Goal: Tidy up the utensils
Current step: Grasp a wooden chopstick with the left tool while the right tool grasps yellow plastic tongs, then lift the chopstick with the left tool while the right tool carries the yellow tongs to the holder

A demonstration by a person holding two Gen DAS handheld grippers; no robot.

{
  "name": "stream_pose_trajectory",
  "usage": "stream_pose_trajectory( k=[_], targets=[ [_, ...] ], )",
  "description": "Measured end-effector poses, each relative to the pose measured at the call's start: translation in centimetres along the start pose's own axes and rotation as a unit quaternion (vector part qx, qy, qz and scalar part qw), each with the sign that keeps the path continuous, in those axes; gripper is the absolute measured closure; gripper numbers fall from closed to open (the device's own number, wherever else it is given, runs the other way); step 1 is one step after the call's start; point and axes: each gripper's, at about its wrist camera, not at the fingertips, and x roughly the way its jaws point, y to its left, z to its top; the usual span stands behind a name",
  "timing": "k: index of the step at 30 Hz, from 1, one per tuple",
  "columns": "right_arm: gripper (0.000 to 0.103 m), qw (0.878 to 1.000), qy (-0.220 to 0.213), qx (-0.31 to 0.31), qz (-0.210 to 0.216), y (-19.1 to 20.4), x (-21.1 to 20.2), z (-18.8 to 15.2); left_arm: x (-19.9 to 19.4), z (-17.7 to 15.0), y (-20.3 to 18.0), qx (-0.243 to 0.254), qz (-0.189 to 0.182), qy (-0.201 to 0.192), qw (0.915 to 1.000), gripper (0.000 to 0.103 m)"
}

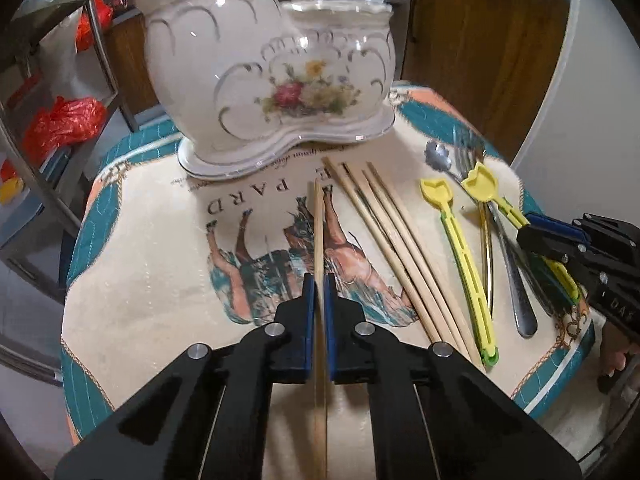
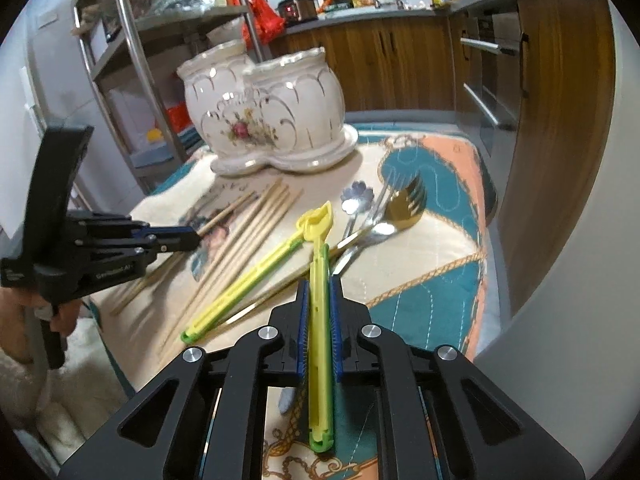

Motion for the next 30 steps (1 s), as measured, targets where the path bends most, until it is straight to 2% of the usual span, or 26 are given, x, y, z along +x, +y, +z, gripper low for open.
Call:
stream_pose_trajectory(
  k=[6, 8, 13, 16, 23, 26, 30],
  targets=[
    [0.092, 0.998, -0.059, -0.009, 0.008, 0.9, -2.0, 0.9, -2.9, -1.0, 1.1, 0.015, -0.009, -0.085, 0.9962, 0.098],
    [0.092, 0.997, -0.076, -0.015, 0.01, 1.5, -2.5, 1.6, -4.3, -1.2, 1.6, 0.019, -0.01, -0.124, 0.992, 0.098],
    [0.092, 0.992, -0.125, -0.016, 0.03, 2.7, -3.4, 4.9, -7.2, -0.2, 3.5, 0.003, -0.014, -0.19, 0.9817, 0.098],
    [0.092, 0.989, -0.139, -0.016, 0.039, 3.3, -3.3, 6.9, -8.5, 1.1, 4.5, -0.005, -0.015, -0.222, 0.975, 0.098],
    [0.092, 0.979, -0.189, 0.023, 0.072, 2.5, -1.4, 13.1, -11.4, 6.4, 7.4, -0.038, -0.046, -0.297, 0.953, 0.098],
    [0.092, 0.975, -0.198, 0.045, 0.088, 1.8, 0.0, 15.1, -11.9, 9.7, 8.1, -0.048, -0.062, -0.319, 0.9443, 0.098],
    [0.092, 0.971, -0.202, 0.075, 0.104, 0.7, 2.7, 17.4, -11.2, 13.5, 8.6, -0.058, -0.07, -0.336, 0.9376, 0.098]
  ],
)
